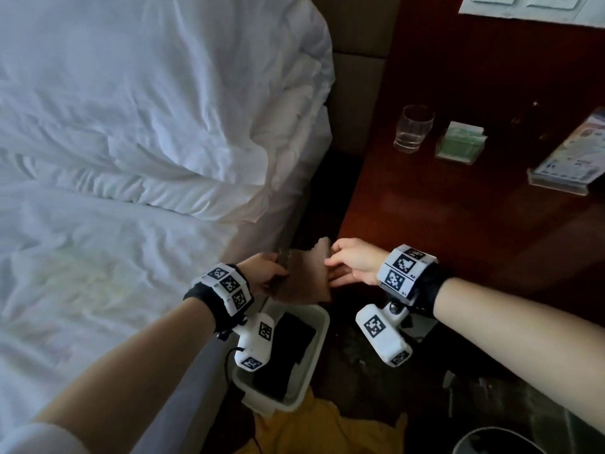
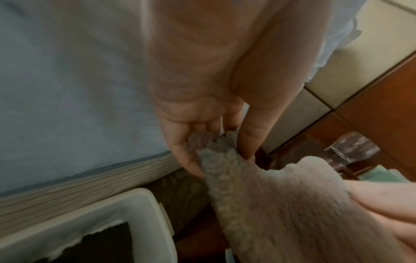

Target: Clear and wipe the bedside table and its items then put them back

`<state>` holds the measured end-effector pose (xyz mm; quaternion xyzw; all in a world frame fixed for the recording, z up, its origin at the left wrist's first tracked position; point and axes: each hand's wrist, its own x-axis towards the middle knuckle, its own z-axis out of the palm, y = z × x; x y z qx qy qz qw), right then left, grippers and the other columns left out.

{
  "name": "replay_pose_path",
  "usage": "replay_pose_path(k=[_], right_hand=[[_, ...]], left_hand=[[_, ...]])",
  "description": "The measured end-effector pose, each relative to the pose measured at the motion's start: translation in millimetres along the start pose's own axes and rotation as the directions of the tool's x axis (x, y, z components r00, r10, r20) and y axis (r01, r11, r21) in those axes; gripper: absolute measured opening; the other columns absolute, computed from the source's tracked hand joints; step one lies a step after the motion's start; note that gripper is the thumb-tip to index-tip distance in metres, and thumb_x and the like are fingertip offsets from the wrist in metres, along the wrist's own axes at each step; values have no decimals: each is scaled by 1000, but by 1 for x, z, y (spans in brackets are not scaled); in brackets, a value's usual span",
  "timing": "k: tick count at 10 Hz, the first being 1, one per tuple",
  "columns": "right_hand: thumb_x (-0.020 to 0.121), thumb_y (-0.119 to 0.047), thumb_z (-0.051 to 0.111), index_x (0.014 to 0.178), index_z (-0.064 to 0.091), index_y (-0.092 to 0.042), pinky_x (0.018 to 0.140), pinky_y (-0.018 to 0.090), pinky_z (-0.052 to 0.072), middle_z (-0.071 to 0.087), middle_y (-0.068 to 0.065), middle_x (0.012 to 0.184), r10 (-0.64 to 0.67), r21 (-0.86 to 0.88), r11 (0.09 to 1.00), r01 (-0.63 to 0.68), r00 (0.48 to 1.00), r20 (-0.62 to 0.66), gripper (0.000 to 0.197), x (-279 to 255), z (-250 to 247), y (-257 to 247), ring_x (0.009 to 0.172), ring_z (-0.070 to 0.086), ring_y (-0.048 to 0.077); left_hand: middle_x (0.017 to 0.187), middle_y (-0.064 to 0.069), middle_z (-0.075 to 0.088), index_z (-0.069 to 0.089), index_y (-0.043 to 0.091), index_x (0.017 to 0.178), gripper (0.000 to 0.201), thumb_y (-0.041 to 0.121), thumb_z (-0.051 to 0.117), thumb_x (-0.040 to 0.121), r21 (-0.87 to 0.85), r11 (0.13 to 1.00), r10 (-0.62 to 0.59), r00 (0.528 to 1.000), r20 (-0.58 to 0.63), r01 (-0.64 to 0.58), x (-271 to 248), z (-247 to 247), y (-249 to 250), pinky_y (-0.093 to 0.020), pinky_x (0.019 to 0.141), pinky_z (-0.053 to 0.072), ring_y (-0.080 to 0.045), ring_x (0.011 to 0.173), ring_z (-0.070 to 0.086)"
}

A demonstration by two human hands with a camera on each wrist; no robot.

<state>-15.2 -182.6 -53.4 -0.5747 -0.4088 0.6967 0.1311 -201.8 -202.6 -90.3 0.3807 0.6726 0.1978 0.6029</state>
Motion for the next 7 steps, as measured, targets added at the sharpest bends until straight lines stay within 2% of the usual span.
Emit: replay_pose_path(k=[1, 2, 3, 4, 5, 6, 7], right_hand=[[94, 5, 43, 79, 50, -6, 56, 28, 56, 57, 12, 75, 47, -45, 998, -46, 999, 16, 20, 5, 11, 16, 67, 58, 22], [94, 7, 42, 75, 49, -5, 50, 26, 55, 56, 13, 72, 120, -63, 991, -119, 993, 15, 23, 12, 21, 33, 59, 59, 20], [94, 8, 42, 74, 47, -4, 43, 27, 53, 54, 14, 72, 162, -17, 987, -163, 987, -13, 24, 24, 27, 50, 49, 60, 19], [94, 8, 41, 75, 46, -4, 42, 26, 52, 53, 13, 73, 199, 4, 980, -199, 980, -19, 23, 35, 32, 66, 53, 59, 21], [95, 6, 41, 75, 47, -4, 45, 27, 53, 53, 14, 73, 214, 9, 977, -214, 976, -32, 23, 46, 34, 80, 61, 58, 23], [95, 3, 39, 77, 48, 2, 61, 38, 54, 53, 17, 74, 289, -15, 957, -291, 955, -64, 21, 57, 34, 92, 65, 56, 27], [95, -2, 42, 85, 50, 5, 61, 40, 51, 54, 16, 73, 306, -71, 944, -323, 935, -181, 15, 70, 32, 106, 61, 56, 26]], left_hand=[[50, -2, 60, 55, 10, 76, 24, -9, 47, 88, 68, 997, -28, 1000, 7, 28, 3, 1, -20, -16, 40, 43, -10, 38, 56], [68, -8, 54, 54, 13, 78, 22, -6, 50, 88, 144, 988, -64, 998, 15, 61, 5, 0, -37, -22, 49, 42, -19, 55, 51], [70, -7, 51, 56, 9, 94, 13, -2, 51, 90, 202, 975, -92, 996, -20, 95, 8, 2, -49, -24, 50, 37, -19, 59, 46], [88, -12, 56, 54, 5, 123, 34, -2, 52, 89, 181, 979, -78, 995, -61, 88, 18, 1, -62, -26, 56, 38, -22, 76, 51], [96, -16, 60, 53, -1, 127, 38, -3, 52, 89, 151, 984, -84, 993, -87, 97, 25, 4, -74, -26, 61, 42, -21, 75, 53], [89, -12, 60, 55, -2, 126, 35, 1, 51, 91, 167, 978, -109, 990, -91, 123, 33, 5, -90, -13, 50, 42, -20, 72, 54], [112, -16, 61, 56, 2, 125, 34, 10, 53, 92, 238, 963, -101, 987, -127, 129, 37, 2, -102, -25, 77, 43, -27, 100, 57]])
